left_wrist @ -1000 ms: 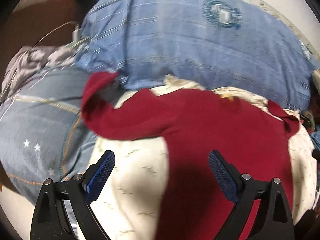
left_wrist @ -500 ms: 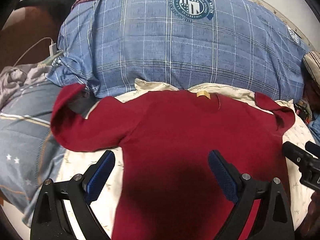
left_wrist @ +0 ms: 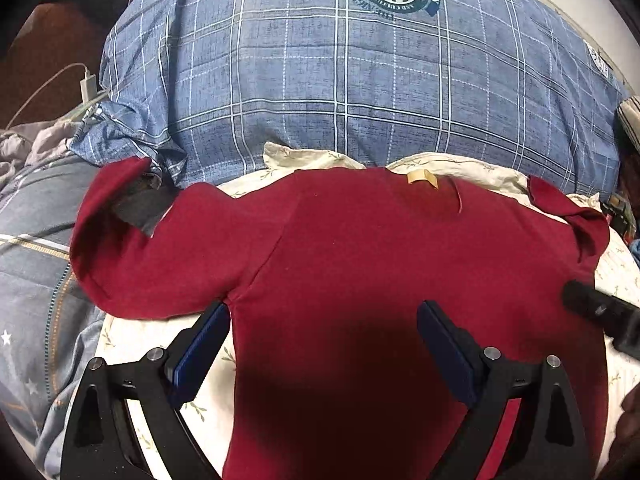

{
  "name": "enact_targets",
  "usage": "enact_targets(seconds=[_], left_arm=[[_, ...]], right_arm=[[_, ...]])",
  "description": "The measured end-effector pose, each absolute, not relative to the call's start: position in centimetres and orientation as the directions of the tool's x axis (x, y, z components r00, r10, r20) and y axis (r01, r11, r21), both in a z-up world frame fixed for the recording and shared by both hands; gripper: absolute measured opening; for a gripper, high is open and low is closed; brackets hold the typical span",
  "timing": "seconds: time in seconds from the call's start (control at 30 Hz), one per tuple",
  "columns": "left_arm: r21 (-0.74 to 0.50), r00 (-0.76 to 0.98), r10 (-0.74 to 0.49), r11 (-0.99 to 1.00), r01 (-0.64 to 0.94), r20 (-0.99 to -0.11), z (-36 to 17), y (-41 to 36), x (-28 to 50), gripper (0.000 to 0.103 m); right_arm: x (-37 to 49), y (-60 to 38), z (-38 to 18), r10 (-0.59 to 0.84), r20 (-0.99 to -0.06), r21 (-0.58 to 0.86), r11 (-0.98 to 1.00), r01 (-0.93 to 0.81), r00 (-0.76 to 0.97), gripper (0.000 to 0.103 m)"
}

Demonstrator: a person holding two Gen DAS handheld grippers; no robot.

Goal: Fold small clothes

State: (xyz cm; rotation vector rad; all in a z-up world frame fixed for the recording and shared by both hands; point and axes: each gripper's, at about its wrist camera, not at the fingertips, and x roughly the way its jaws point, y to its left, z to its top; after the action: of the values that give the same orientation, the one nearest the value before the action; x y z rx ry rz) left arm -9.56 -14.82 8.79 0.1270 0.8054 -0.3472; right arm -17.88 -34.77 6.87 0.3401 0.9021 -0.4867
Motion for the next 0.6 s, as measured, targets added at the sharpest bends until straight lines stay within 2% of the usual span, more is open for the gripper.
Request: enact_targets(seconds=[0.17, 0.33, 0.6], left_arm=[[-0.040, 0.641, -0.257, 0.942, 0.333, -0.723, 8.2, -14.1, -8.8, 0.095], [0.000, 0.650, -0.225, 0.945, 0.327, -0.726, 7.2, -13.9, -8.8, 0.095], [-0.018, 0.646, -0.229, 0.949, 0.315, -0.728, 7.0, -13.7, -8.7, 0.095]], right_arm=[[-17.0, -34.1, 6.0, -0.281, -0.812, 0.050, 0.840, 0.540, 0.512, 0.103], [-16.6, -33.5, 5.5, -0.328, -0.800, 0.001, 0.837, 0.547, 0.503, 0.103], [-16.8, -33.4, 4.9, -0.346, -0.797, -0.006, 0.825, 0.566, 0.495, 0.103]])
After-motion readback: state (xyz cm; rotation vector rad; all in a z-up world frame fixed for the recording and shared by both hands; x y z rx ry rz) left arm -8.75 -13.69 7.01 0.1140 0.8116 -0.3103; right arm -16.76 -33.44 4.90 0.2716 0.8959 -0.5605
